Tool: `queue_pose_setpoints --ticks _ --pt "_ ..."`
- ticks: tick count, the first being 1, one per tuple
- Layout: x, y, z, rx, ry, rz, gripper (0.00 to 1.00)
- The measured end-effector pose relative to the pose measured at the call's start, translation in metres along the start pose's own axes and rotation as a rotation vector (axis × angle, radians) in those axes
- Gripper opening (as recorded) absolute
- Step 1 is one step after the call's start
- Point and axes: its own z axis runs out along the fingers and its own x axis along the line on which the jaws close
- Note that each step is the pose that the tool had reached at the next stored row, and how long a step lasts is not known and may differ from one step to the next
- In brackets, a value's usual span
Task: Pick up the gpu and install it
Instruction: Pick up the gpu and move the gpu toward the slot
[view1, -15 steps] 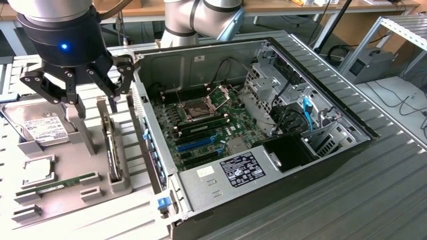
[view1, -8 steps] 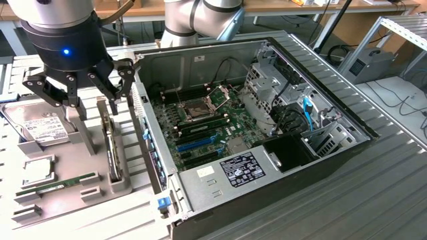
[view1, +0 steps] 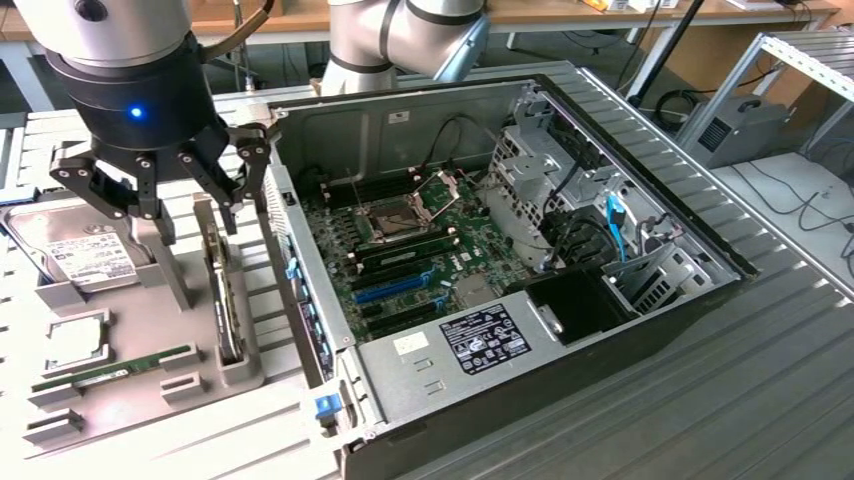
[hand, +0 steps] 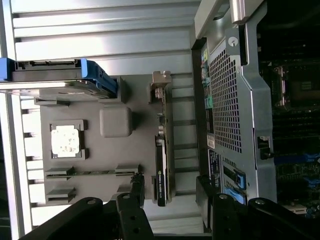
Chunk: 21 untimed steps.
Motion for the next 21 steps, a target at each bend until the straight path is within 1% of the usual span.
queue_pose_setpoints --ticks 15,21 --pt "0.0 -0.0003 0.0071 0.0 0.0 0.0 0.54" --pt "0.0 -0.0006 0.0125 0.0 0.0 0.0 0.54"
